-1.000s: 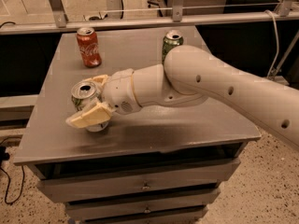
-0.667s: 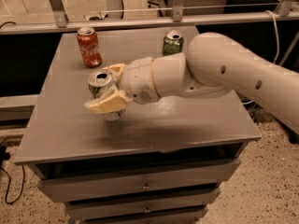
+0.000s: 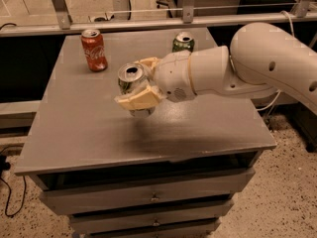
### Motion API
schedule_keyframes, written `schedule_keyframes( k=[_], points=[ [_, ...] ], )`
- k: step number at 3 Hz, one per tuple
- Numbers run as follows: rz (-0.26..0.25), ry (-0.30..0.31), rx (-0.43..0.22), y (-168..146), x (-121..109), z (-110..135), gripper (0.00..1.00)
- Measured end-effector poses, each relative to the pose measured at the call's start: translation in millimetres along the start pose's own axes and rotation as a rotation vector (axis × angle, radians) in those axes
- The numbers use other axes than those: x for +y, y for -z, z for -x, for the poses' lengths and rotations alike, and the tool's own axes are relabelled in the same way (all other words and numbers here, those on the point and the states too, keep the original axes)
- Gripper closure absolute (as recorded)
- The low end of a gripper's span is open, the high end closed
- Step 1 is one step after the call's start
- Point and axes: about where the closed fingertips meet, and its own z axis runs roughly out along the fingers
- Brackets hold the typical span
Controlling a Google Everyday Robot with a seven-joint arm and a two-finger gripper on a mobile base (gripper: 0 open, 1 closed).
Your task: Move 7up can near green can
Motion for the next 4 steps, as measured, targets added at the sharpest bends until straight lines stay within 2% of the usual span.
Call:
schedule_keyframes(
  k=[1,2,4],
  points=[
    [-0.079,-0.011,0.017,27,-21,-15,1.0],
    [-0.163,0.015,0.026,60,-58,-25,1.0],
    [-0.359,0.006,-0.026,119,-143,-63,1.0]
  ],
)
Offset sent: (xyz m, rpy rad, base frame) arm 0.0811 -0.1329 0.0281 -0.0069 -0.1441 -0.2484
